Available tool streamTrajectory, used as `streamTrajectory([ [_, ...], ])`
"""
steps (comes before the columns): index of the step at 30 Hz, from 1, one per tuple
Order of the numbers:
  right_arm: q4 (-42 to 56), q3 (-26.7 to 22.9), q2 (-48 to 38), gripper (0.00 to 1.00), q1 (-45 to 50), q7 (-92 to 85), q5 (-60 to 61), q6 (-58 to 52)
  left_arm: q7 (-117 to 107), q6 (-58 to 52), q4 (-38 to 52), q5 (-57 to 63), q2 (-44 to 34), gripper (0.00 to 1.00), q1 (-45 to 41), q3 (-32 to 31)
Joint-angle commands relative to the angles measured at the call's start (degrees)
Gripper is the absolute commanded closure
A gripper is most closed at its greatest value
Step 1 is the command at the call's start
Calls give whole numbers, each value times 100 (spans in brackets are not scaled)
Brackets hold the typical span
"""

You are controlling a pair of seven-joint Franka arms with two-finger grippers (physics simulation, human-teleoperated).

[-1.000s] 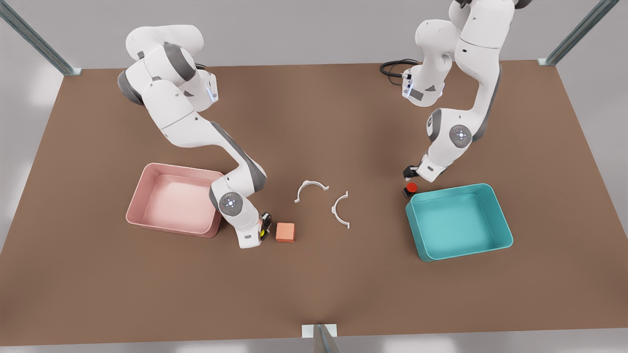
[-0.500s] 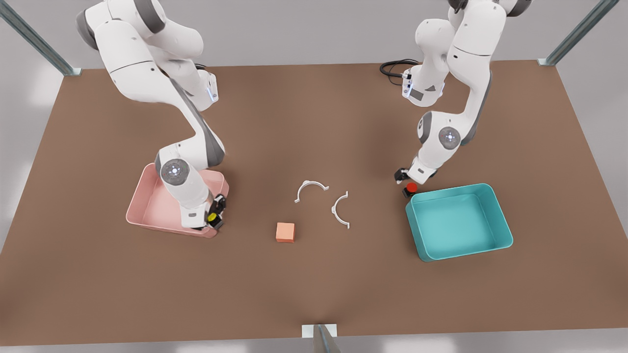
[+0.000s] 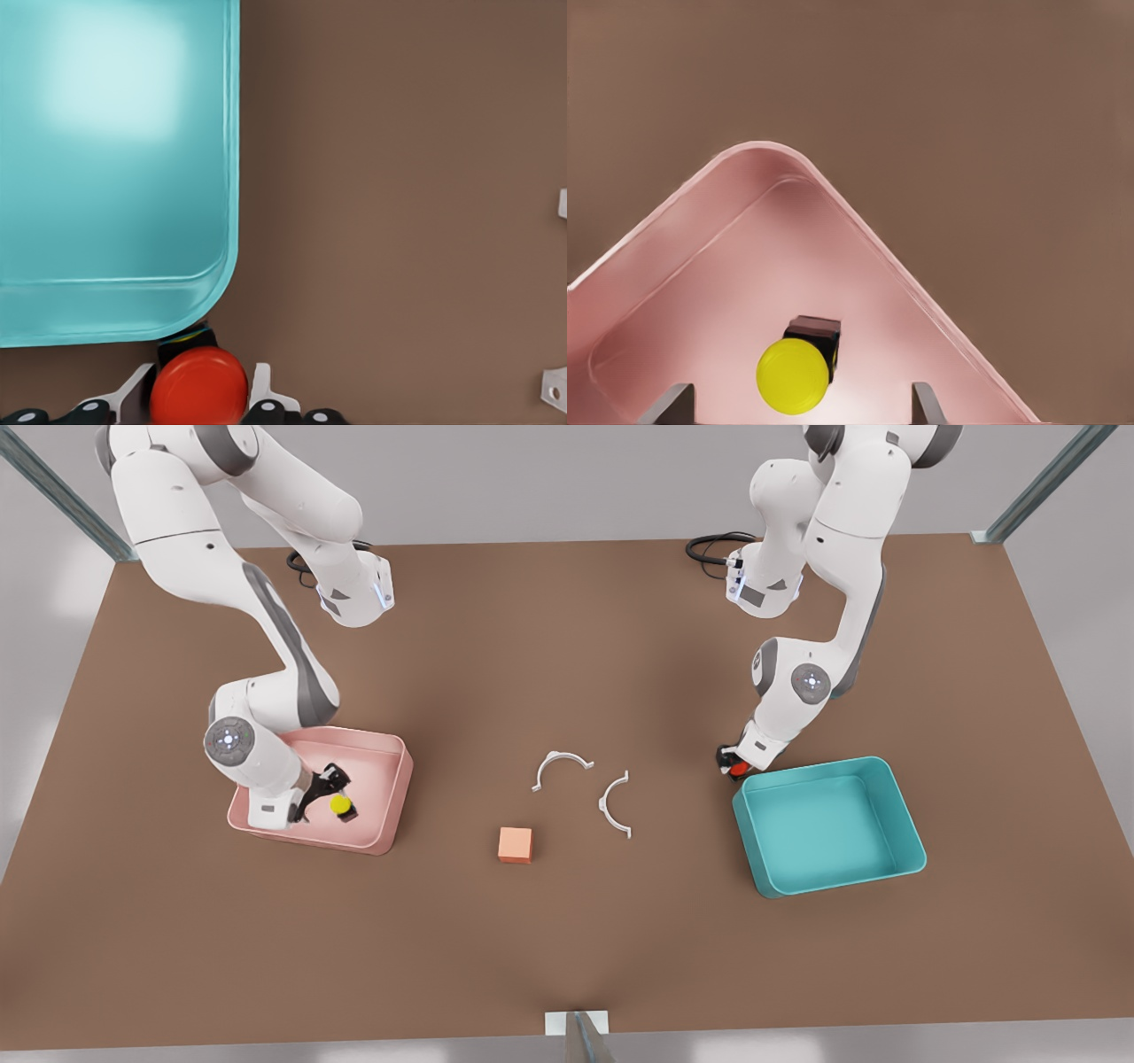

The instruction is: Place the red button in the blue storage box with the left arm, and place the yellow button in the pink storage box with the right arm

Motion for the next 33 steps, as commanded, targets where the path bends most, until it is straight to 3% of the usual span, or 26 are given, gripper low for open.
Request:
streamTrajectory([
  [1, 494, 120, -19, 2, 9, -144, -24, -835, -109, 16, 2, 6, 15, 42, 0, -7],
  [2, 986, 95, -194, 1, 200, -101, -6, -1169, -109, 16, 2, 6, 15, 49, 0, 2],
  [5, 2956, -1768, -757, 0, 2073, 1991, 90, -3806, -100, -1, 29, 6, -12, 50, 9, 2],
  [7, 2711, -2683, -1363, 0, 2206, 2211, 1303, -3973, -109, -36, 29, 6, -108, 50, 0, 2],
  [11, 2903, -2665, -1364, 0, 2241, 3327, 1092, -4132, -74, -563, -103, 23, -539, 53, 44, 19],
  [17, 3281, -2692, -854, 0, 2206, 3222, 1083, -3798, -82, -959, -297, 41, -1268, 54, 53, 28],
  [20, 3238, -2657, -854, 0, 2250, 3292, 978, -3727, -91, -950, 459, 498, -1330, 54, 184, 28],
  [25, 3237, -2657, -863, 0, 2276, 3319, 969, -3762, -118, -950, 2313, 498, -153, 54, 308, 160],
  [30, 3237, -2657, -854, 0, 2250, 3301, 969, -3762, -21, -1082, 2455, 498, 146, 54, 633, 353],
  [31, 3237, -2657, -863, 0, 2250, 3301, 969, -3771, -12, -1082, 2455, 498, 261, 51, 633, 353],
  [33, 3237, -2657, -854, 0, 2250, 3301, 969, -3771, -30, -1065, 2446, 489, 463, 0, 633, 353],
])
